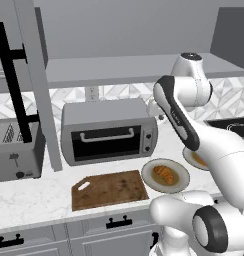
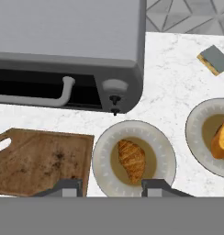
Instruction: From the different types of pastries on the counter, select a croissant and place it on the cutting board. Then retrieve a jar of jam from the cabinet and place it alongside the croissant on the cutting board.
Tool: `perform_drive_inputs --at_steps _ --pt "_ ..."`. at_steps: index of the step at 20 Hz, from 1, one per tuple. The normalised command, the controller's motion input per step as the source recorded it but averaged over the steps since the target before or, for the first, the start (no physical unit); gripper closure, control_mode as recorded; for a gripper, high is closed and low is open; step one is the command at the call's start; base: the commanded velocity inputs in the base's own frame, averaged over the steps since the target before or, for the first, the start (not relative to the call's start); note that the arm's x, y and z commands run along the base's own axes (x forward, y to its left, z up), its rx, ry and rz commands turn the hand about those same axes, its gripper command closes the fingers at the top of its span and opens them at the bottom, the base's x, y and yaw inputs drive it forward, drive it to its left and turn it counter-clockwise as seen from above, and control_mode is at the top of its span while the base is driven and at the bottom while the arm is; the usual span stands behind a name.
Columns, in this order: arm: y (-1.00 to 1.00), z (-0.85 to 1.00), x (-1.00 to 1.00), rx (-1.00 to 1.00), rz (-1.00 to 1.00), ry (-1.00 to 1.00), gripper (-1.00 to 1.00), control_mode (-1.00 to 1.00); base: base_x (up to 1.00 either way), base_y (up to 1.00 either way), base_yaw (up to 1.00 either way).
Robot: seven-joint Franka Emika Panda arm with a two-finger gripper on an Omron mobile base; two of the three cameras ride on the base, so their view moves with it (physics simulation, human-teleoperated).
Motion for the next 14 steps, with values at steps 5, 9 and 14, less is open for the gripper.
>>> perform_drive_inputs --at_steps 5,9,14 --pt "-0.01 -0.03 0.0 0.0 -0.01 -0.02 -1.0 -1.0 0.0 0.0 0.0" --pt "-0.13 0.12 -0.01 0.0 -0.04 -0.09 -1.0 -1.0 0.0 0.0 0.0" --pt "-0.33 0.36 -0.26 0.0 -0.04 -0.13 -1.0 -1.0 0.0 0.0 0.0"
